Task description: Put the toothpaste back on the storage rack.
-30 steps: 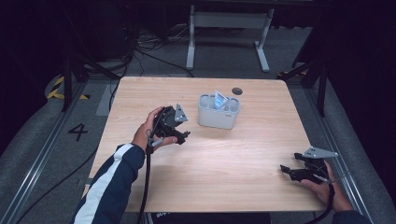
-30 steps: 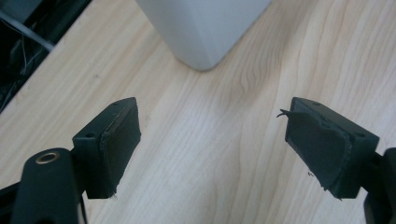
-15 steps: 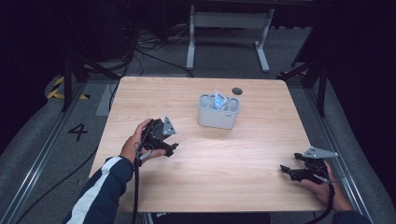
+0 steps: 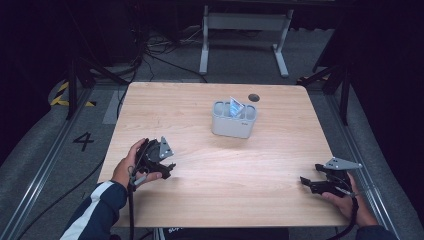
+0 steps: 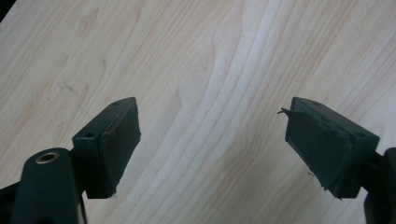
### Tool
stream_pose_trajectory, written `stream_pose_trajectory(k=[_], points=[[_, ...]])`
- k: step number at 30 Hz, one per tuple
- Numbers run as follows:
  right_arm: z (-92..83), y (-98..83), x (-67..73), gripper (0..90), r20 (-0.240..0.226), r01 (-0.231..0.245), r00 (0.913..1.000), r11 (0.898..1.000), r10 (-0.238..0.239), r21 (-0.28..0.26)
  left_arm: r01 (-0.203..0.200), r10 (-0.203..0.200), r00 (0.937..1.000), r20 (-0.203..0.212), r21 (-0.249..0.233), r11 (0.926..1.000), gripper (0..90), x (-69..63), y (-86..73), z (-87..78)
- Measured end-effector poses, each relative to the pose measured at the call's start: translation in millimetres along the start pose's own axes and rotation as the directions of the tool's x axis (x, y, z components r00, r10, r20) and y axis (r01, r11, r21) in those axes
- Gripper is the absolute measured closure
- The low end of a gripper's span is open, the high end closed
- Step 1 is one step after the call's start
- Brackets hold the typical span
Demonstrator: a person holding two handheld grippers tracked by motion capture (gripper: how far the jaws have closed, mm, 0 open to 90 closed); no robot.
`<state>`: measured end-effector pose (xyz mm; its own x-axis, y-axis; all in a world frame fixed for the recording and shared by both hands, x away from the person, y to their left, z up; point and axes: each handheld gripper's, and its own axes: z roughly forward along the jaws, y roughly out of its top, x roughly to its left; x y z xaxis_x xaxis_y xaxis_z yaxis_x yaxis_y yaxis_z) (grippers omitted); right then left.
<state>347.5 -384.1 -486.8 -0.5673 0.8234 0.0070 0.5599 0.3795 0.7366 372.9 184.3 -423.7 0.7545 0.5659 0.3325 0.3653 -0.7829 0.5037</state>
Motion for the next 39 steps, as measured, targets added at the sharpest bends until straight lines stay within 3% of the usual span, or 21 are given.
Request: stream_pose_trajectory(k=[13,23,24,26,27,28,29,32,33,34,35,36,37,38,39], points=[[0.0,0.0,0.0,14.6,0.0,0.0,1.0,1.0,0.0,0.0,0.032,-0.032,0.9993,-0.018,0.026,0.9991,18.6,-3.6,-43.2,-5.7],[0.0,0.0,-0.1,14.6,-0.001,0.0,1.0,1.0,0.0,0.0,0.1,-0.1,0.9945,0.033,-0.019,0.9948,18.1,-5.3,-79.1,-5.8],[0.1,0.0,-0.2,14.6,-0.001,0.0,1.0,1.0,0.0,0.0,0.139,-0.138,0.9899,0.034,-0.037,0.9896,18.0,-5.7,-88.1,-6.6],[0.1,0.0,-0.2,14.6,-0.001,0.0,1.0,1.0,0.0,0.0,0.177,-0.175,0.9835,0.046,-0.061,0.9823,18.4,-6.6,-95.1,-8.0],[0.1,0.0,-0.2,14.6,-0.001,0.0,1.0,1.0,0.0,0.0,0.194,-0.191,0.9806,0.046,-0.079,0.9778,18.4,-6.9,-99.0,-8.2],[0.1,0.0,-0.2,14.6,-0.001,0.0,1.0,1.0,0.0,0.0,0.194,-0.191,0.9806,0.046,-0.079,0.9778,18.4,-6.9,-99.0,-8.2],[0.1,0.0,-0.2,14.6,-0.001,0.0,1.0,1.0,0.0,0.0,0.217,-0.213,0.9755,0.054,-0.086,0.9723,18.4,-7.0,-104.0,-9.6],[0.1,0.0,-0.2,14.6,-0.002,0.0,1.0,1.0,0.0,0.0,0.296,-0.284,0.9539,0.097,-0.136,0.9456,17.6,-5.3,-121.6,-10.9],[0.1,0.0,-0.2,14.6,-0.002,0.0,1.0,1.0,0.0,0.0,0.296,-0.284,0.9539,0.097,-0.136,0.9456,16.5,-5.3,-121.6,-10.9],[0.1,0.0,-0.2,14.6,-0.002,0.0,1.0,1.0,0.0,0.0,0.33,-0.315,0.9422,0.113,-0.15,0.932,16.5,-4.6,-127.6,-11.1],[0.1,0.0,-0.3,14.6,-0.002,0.001,1.0,1.0,-0.001,0.0,0.35,-0.333,0.9335,0.134,-0.142,0.9258,15.8,-3.4,-131.5,-12.2],[0.1,0.0,-0.3,14.6,-0.002,0.001,1.0,1.0,-0.001,0.0,0.349,-0.331,0.9336,0.136,-0.141,0.9264,15.6,-1.2,-135.0,-13.4],[0.0,0.0,-0.3,14.7,-0.003,0.002,1.0,1.0,-0.002,0.0,0.371,-0.352,0.9245,0.146,-0.133,0.9192,15.6,-1.3,-137.0,-14.4],[-0.1,-0.1,-0.3,14.7,-0.003,0.001,1.0,1.0,-0.001,0.0,0.377,-0.359,0.9225,0.142,-0.132,0.9169,15.5,-1.0,-138.2,-14.9],[-0.1,-0.2,-0.3,14.7,-0.003,0.001,1.0,1.0,-0.001,0.0,0.395,-0.377,0.9151,0.143,-0.133,0.909,15.2,-2.4,-138.9,-15.4]])
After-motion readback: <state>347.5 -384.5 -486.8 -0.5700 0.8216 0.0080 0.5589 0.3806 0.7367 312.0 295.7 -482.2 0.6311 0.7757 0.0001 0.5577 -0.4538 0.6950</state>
